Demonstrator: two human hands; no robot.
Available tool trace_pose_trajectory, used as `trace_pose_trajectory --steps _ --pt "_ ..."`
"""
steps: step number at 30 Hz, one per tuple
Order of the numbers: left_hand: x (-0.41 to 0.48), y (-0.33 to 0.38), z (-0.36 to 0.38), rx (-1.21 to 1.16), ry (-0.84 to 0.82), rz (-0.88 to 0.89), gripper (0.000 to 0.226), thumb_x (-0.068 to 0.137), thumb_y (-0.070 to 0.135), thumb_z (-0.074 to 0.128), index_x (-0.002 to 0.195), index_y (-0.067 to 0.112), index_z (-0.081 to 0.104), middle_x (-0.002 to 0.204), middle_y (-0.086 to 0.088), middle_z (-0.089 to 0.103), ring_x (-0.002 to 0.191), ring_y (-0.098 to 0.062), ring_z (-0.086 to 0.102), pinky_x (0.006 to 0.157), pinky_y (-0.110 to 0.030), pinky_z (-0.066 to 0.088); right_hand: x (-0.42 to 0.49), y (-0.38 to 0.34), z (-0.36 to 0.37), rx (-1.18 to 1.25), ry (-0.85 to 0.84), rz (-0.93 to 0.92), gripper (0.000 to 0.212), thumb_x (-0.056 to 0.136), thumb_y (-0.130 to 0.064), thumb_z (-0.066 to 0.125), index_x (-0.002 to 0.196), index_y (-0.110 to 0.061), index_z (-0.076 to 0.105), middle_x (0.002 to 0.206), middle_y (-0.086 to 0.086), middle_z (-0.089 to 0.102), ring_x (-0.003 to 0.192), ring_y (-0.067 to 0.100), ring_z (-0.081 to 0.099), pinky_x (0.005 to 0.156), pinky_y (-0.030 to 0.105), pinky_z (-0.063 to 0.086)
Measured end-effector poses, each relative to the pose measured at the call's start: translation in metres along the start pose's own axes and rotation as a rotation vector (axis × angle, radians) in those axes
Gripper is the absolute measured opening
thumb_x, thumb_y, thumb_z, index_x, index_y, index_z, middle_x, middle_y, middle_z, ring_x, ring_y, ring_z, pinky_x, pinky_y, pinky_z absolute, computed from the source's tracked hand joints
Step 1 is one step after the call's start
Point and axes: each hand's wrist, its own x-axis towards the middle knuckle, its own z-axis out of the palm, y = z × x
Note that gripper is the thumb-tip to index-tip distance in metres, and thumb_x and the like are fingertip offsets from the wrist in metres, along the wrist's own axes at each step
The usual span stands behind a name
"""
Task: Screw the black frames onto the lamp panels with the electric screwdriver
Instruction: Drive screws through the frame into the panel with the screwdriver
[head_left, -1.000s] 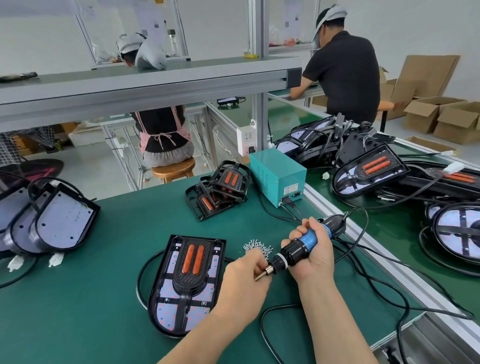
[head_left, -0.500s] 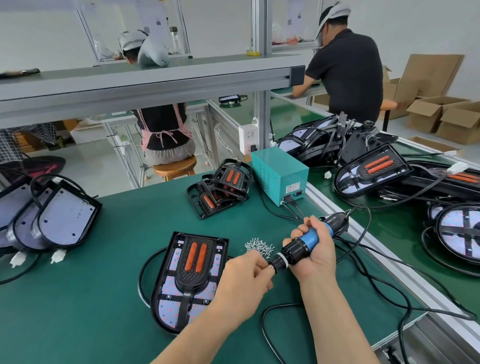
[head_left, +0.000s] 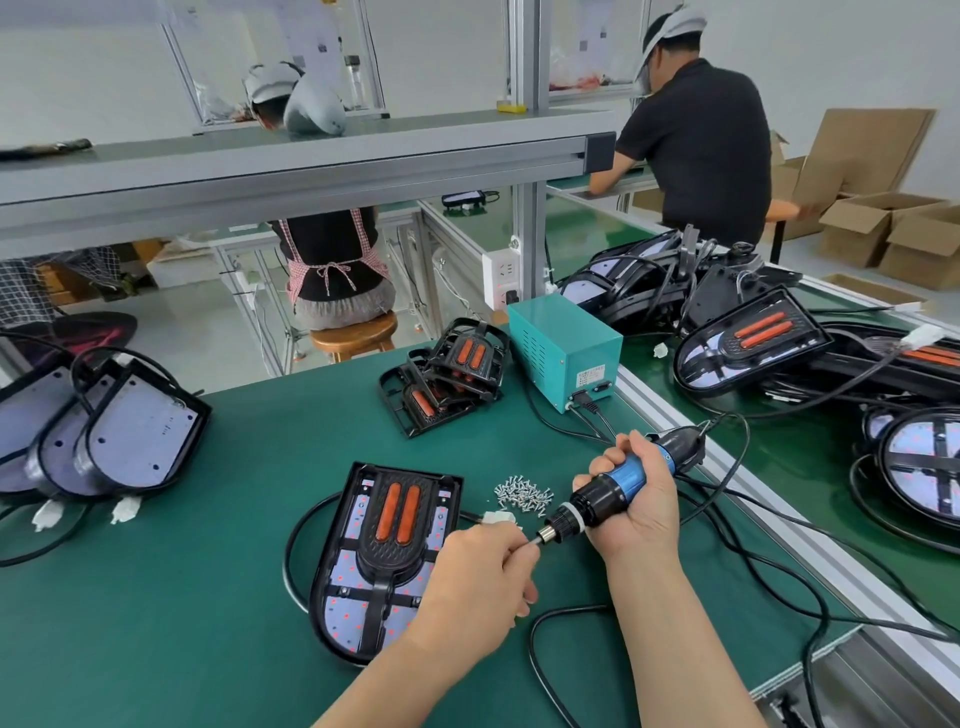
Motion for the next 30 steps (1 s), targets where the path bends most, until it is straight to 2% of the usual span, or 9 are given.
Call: trace_pose_trajectory --steps 6,10,14,18,22,24,26,28,30 --pt "-0.005 -0.008 -0.001 0.005 0.112 0.087 0.018 0.095 0.018 0.062 0.078 0.013 0.063 0.067 -0.004 0.068 0.056 -0.015 0.062 0.059 -0.035 0.054 0.002 -0.002 -0.001 0.008 0.002 -0.016 0.014 0.094 -0.023 0.065 0.082 -0.018 0.059 0.066 -0.007 0.053 0.050 0.008 0.050 0.051 0.022 0.038" --pt "-0.006 -0.011 0.000 0.174 0.201 0.229 0.019 0.094 0.023 0.065 0.079 0.013 0.058 0.058 -0.001 0.054 0.055 -0.015 0.037 0.058 -0.035 0.040 0.002 0.001 -0.001 0.015 0.004 -0.005 0.013 0.094 -0.023 0.066 0.083 -0.018 0.060 0.065 -0.007 0.054 0.049 0.009 0.050 0.050 0.021 0.039" --pt "-0.003 -0.006 0.003 0.194 0.151 0.155 0.027 0.099 0.026 0.058 0.078 0.008 0.058 0.067 -0.006 0.065 0.059 -0.022 0.058 0.061 -0.038 0.048 0.002 0.000 0.000 0.026 -0.010 -0.007 0.014 0.094 -0.023 0.065 0.082 -0.018 0.059 0.066 -0.007 0.053 0.050 0.008 0.049 0.051 0.022 0.038" --pt "0.000 0.007 -0.008 -0.236 -0.087 -0.093 0.030 0.101 0.018 0.053 0.076 0.004 0.062 0.062 -0.009 0.071 0.045 -0.011 0.055 0.040 -0.021 0.039 0.002 0.000 -0.001 0.053 -0.033 0.006 0.015 0.095 -0.024 0.064 0.083 -0.018 0.059 0.066 -0.008 0.051 0.050 0.008 0.048 0.053 0.022 0.035" --pt "0.007 0.021 -0.020 -0.822 -0.313 -0.489 0.036 0.101 0.018 0.055 0.068 0.006 0.062 0.050 -0.003 0.055 0.037 -0.006 0.041 0.030 -0.012 0.022 0.002 0.000 -0.001 0.106 -0.059 0.030 0.016 0.096 -0.027 0.062 0.085 -0.017 0.058 0.067 -0.009 0.050 0.051 0.007 0.048 0.058 0.023 0.032" --pt "0.007 0.028 -0.021 -0.966 -0.354 -0.571 0.038 0.101 0.017 0.055 0.065 0.007 0.061 0.049 -0.001 0.050 0.035 -0.005 0.038 0.028 -0.011 0.020 0.002 -0.001 -0.001 0.125 -0.064 0.033 0.017 0.097 -0.028 0.062 0.085 -0.016 0.058 0.067 -0.010 0.051 0.050 0.007 0.050 0.060 0.025 0.031" --pt "0.007 0.029 -0.015 -0.643 -0.250 -0.395 0.038 0.101 0.017 0.053 0.065 0.009 0.058 0.048 -0.001 0.055 0.036 -0.008 0.042 0.033 -0.016 0.027 0.002 -0.001 -0.001 0.114 -0.051 0.024 0.016 0.096 -0.029 0.062 0.086 -0.017 0.058 0.067 -0.009 0.051 0.050 0.007 0.050 0.060 0.024 0.031" --pt "0.005 0.024 -0.005 -0.064 -0.024 -0.071 0.036 0.100 0.020 0.052 0.065 0.011 0.052 0.051 -0.003 0.060 0.045 -0.018 0.050 0.045 -0.026 0.040 0.002 -0.002 -0.001 0.099 -0.034 0.013 0.016 0.096 -0.029 0.063 0.086 -0.017 0.058 0.069 -0.009 0.052 0.050 0.006 0.051 0.060 0.024 0.032" --pt "0.003 0.013 0.002 0.440 0.219 0.323 0.036 0.093 0.021 0.065 0.063 0.015 0.046 0.051 -0.002 0.051 0.049 -0.025 0.048 0.048 -0.031 0.038 0.003 -0.002 -0.001 0.090 -0.023 0.019 0.017 0.095 -0.029 0.064 0.086 -0.017 0.058 0.069 -0.009 0.053 0.051 0.006 0.051 0.060 0.023 0.032"
